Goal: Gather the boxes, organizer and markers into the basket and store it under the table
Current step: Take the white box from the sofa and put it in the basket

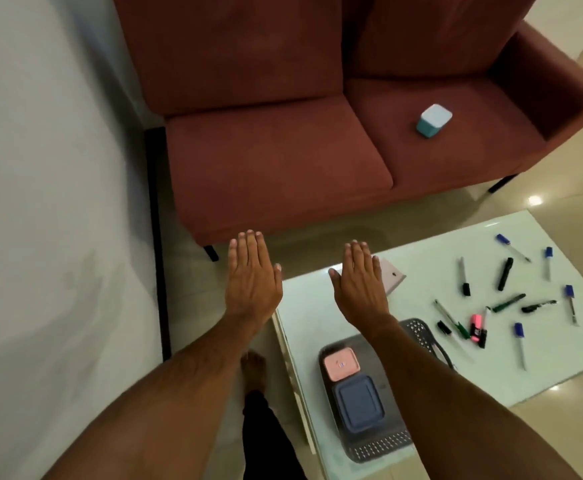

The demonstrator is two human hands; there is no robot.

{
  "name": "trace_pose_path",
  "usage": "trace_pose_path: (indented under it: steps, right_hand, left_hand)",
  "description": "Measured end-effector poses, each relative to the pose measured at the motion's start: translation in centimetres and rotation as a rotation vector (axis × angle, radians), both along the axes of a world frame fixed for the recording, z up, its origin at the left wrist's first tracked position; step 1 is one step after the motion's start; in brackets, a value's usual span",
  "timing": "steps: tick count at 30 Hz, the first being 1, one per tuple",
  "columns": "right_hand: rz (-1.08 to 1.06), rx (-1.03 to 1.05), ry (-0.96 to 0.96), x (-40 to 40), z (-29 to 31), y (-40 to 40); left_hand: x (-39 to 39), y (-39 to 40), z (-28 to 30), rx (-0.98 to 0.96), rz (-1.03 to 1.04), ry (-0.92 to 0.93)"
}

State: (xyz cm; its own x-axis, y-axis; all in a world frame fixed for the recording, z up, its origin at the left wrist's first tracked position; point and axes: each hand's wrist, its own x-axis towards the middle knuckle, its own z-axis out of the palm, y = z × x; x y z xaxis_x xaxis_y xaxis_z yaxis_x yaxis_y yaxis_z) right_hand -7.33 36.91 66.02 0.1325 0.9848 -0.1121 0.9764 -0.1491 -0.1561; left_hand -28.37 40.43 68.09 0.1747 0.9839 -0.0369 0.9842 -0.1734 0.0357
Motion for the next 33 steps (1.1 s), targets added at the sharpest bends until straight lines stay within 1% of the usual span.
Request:
trace_pose_path:
  steps: [4,7,12,17,21,27,33]
  right_hand:
    - [-0.022,0.049,-0.003,0.1,3.9,7.7]
    - [-0.057,0.077,0.02,0.8,6.8,13.9]
    - [-0.061,0.09,-0.006,1.5,9.6,22.8]
    - [-0.125,0.085,0.012,2.5,9.8,29.8]
    - [-0.206,0.097,0.003,4.0,9.4,35.3]
    - [-0.338,0.076,-0.002,7.3,9.5,42.6]
    - [-0.449,0.105,-0.009,11.4,10.1,48.6]
  left_hand:
    - [-0.3,8.0,4.0,0.042,-0.046,0.01]
    - [0.1,14.0,7.0,0.055,-0.06,-0.017]
    - [1.2,22.9,10.1,0.11,-0.097,-0.047]
    - [2.7,30.9,11.0,0.113,-0.18,-0.045]
    - [4.6,38.0,10.5,0.119,-0.276,-0.014]
    - [9.7,48.8,10.5,0.12,-0.423,-0.043]
    - [15.7,57.0,10.8,0.122,-0.53,-0.06]
